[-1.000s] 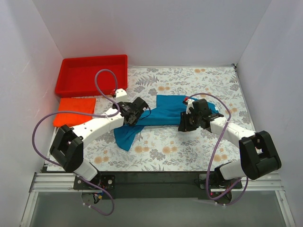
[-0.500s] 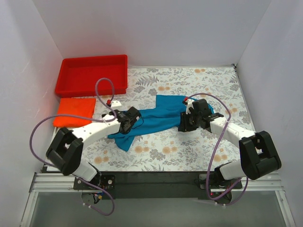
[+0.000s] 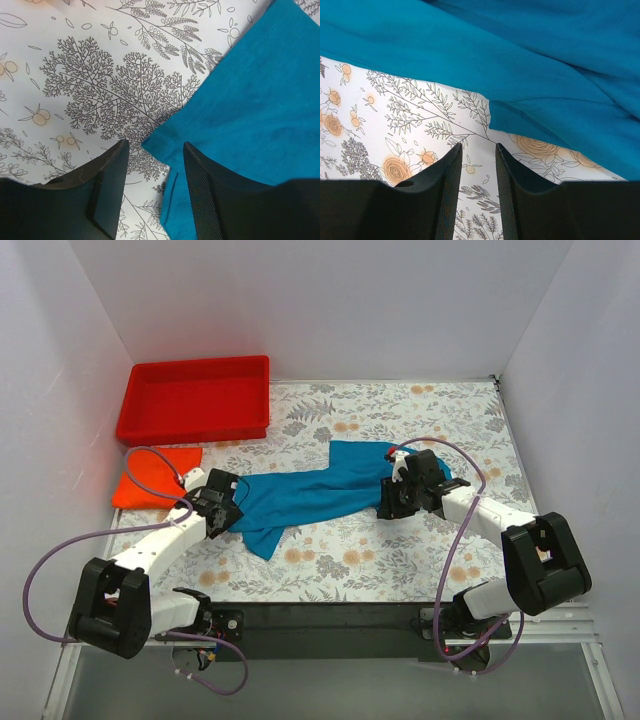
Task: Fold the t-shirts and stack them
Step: Flatten the tshirt out
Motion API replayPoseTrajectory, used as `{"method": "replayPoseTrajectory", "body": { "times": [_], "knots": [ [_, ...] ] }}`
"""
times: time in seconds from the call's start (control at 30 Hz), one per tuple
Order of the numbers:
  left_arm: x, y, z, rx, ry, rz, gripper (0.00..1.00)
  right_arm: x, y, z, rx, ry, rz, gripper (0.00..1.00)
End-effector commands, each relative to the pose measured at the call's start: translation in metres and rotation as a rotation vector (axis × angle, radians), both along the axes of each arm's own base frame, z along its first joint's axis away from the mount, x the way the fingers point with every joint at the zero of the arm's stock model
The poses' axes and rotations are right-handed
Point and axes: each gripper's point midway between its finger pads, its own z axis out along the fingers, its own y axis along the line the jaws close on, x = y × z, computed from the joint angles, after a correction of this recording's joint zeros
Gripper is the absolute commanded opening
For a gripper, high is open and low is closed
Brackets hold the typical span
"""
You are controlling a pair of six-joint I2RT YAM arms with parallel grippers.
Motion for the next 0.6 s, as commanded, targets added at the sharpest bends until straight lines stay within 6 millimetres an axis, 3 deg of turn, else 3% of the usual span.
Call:
{"method": "replayPoseTrajectory", "body": {
  "times": [0.0,0.23,0.57],
  "knots": [
    [0.015,-0.013,0.009,-0.146,-0.070,0.026,0.45,0.008,0.005,0.012,0.019,-0.055,0.021,0.40],
    [0.003,-0.011,-0.008,-0.148,-0.007,0.047,0.44,0.007,0.005,0.014,0.020,-0.066,0.029,0.40],
    [-0.007,0.005,0.011,-0.088,-0.014,0.101,0.43,0.005,0.002,0.014,0.012,-0.081,0.034,0.40]
  ]
}}
